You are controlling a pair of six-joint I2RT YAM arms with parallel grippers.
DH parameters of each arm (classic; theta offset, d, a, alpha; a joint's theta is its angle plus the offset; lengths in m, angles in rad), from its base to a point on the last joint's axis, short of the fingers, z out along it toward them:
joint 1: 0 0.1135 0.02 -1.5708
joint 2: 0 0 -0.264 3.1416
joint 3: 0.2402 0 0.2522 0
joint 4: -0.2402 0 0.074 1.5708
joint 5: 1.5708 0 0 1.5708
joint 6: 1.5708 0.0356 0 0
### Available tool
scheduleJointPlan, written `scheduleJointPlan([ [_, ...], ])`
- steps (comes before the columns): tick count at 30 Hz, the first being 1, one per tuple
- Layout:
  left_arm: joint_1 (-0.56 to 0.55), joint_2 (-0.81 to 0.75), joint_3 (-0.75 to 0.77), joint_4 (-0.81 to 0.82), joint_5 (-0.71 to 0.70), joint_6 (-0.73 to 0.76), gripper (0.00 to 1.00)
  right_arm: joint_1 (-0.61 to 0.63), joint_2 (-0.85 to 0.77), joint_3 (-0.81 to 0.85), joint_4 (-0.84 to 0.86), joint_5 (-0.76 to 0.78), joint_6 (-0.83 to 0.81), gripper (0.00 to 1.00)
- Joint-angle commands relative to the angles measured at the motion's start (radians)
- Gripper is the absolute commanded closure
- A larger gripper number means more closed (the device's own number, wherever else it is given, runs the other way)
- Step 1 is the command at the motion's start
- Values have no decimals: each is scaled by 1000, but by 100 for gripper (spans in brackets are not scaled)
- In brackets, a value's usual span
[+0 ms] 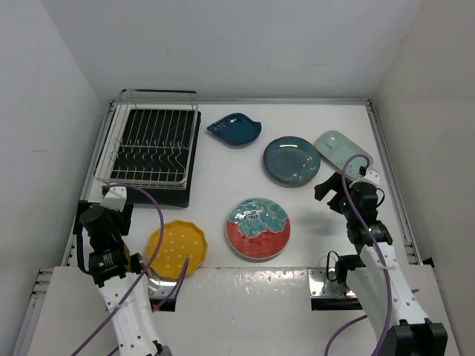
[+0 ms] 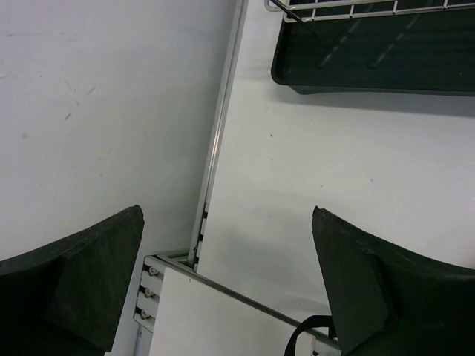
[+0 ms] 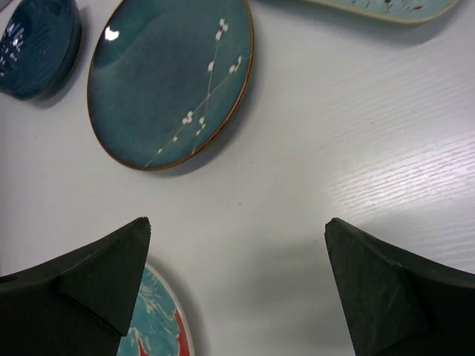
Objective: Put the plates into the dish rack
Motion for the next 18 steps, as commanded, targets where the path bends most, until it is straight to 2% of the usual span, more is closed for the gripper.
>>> scheduleJointPlan([
  [1, 11, -15, 12, 28, 28, 33, 0, 5, 36, 29, 15, -95, -22, 0],
  [5, 11, -15, 38, 28, 56, 201, 0, 7, 139, 65, 2, -198, -30, 0],
  [9, 11, 45, 173, 19, 188, 260, 0, 7, 293, 162, -93, -216, -28, 0],
  [12, 0, 118, 318, 8, 324, 180, 0, 28, 341, 199, -131, -236, -62, 0],
  [13, -13, 195, 360, 8, 363, 151, 1, 54, 388, 213, -139, -240, -72, 0],
  [15, -33, 305, 455, -21, 485, 72, 8, 96, 447, 236, -146, -247, -88, 0],
  [17, -46, 439, 620, -53, 548, 8, 14, 139, 521, 273, -150, -267, -103, 0],
  [18, -61, 571, 677, -99, 571, -42, 18, 142, 574, 283, -148, -278, -97, 0],
])
